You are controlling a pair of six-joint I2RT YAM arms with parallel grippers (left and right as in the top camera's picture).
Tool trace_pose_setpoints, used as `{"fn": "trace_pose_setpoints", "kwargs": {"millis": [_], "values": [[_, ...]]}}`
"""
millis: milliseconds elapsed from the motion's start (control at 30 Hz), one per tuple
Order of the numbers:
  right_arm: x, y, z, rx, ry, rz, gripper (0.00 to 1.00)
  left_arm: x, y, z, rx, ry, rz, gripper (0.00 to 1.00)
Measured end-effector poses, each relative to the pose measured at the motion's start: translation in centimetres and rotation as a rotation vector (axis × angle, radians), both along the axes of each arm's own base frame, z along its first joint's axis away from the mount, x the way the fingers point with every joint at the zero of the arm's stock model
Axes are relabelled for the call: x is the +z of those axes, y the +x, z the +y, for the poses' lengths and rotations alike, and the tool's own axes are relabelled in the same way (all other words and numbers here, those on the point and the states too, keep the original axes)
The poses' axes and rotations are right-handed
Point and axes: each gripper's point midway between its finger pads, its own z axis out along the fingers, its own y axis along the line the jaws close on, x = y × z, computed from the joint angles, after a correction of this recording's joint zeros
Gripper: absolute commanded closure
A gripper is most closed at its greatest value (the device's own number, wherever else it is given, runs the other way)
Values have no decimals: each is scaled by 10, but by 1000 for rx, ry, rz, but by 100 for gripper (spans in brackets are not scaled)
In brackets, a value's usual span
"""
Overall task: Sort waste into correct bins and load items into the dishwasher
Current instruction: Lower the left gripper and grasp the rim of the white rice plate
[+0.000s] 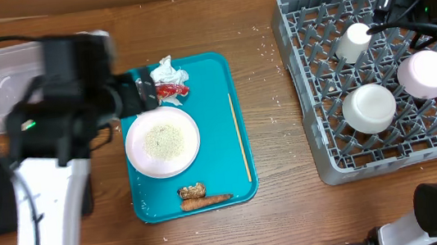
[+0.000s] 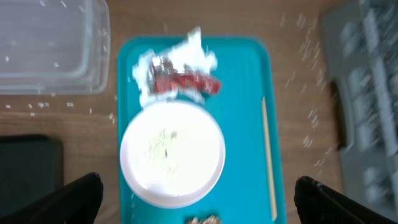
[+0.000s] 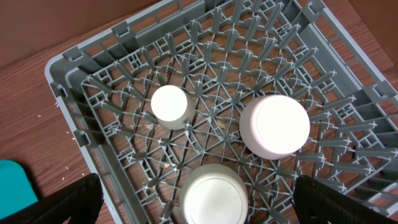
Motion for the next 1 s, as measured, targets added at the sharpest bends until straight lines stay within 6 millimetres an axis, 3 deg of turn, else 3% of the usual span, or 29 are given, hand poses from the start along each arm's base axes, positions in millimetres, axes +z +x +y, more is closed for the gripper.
{"fn": "trace_pose_setpoints", "kwargs": {"millis": [167,300,567,700,1000], "values": [[0,0,0,-1,0,-1,0,-34,8,-38,-92,108,79,0],[0,0,0,-1,0,0,0,-64,18,-55,-127,144,150,0],[0,0,0,-1,0,0,0,-128,25,-70,-157,151,345,0],[0,0,0,0,0,0,0,-152,24,-78,-153,124,424,21],[0,0,0,0,0,0,0,-205,6,-88,-120,115,635,25]]}}
